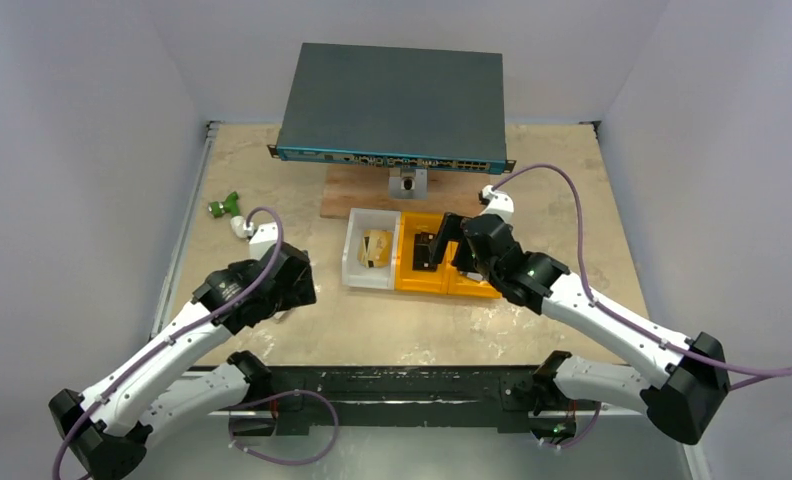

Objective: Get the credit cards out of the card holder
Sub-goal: Open the card holder at the center of the board.

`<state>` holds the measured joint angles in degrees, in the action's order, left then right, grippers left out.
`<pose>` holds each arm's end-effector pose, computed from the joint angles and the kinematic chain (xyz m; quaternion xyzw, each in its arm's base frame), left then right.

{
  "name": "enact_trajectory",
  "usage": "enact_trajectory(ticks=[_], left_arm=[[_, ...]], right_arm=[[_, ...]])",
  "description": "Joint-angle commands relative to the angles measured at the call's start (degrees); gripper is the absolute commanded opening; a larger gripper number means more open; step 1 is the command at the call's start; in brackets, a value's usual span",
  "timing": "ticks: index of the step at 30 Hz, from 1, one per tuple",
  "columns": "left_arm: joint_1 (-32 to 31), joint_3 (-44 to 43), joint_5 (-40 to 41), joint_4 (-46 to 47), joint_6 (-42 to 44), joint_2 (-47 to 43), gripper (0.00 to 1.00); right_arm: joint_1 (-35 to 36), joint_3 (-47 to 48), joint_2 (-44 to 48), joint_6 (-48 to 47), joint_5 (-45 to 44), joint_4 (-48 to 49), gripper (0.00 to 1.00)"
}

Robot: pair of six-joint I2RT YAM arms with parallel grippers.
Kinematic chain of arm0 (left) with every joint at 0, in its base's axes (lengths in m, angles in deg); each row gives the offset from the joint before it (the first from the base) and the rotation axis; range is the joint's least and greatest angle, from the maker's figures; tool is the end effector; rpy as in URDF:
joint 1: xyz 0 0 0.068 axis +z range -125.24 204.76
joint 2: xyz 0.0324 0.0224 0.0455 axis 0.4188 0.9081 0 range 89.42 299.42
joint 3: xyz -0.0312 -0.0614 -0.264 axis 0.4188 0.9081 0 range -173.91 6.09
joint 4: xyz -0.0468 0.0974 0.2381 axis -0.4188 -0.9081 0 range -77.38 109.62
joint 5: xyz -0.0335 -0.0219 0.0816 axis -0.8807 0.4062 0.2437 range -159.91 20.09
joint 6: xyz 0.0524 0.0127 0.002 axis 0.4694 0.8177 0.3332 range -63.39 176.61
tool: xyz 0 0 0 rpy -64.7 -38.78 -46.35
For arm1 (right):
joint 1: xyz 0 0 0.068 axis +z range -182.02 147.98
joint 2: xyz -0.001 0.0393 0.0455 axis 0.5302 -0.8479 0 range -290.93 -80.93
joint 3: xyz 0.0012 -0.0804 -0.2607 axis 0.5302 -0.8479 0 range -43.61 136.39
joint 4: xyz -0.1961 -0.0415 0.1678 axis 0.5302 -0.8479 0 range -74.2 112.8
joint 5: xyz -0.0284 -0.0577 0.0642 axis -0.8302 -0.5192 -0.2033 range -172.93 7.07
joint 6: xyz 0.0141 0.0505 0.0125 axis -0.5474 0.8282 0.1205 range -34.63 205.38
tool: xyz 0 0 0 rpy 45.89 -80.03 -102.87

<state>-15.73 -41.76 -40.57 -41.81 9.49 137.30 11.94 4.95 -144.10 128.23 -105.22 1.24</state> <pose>0.1164 -0.0764 0.2769 -0.1166 0.9324 0.0121 0.3420 0.1817 0.1564 0.2822 0.0790 0.8757 0.1800 0.4410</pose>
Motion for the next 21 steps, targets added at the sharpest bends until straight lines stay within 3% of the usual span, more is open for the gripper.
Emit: enact_trajectory(ticks=[1, 6, 14, 21], left_arm=[[3.57, -0.71, 4.81, -6.12, -7.19, -1.04, 1.0], [10.47, 0.62, 0.84, -1.26, -8.62, 2.12, 0.94], [14.65, 1.66, 1.14, 5.49, -17.45, 16.61, 0.59], [20.2, 4.16, 0.56, 12.38, -16.31, 20.71, 0.46]], right_arm=[[0.14, -2.05, 5.21, 2.12, 0.64, -0.35, 0.99], [0.15, -3.12, 7.36, 3.67, 0.93, -1.19, 0.99], [0.13, -3.72, 8.29, 2.63, 5.43, -2.91, 0.98], [0.08, -3.57, 7.98, 0.15, 10.27, -1.86, 0.98]])
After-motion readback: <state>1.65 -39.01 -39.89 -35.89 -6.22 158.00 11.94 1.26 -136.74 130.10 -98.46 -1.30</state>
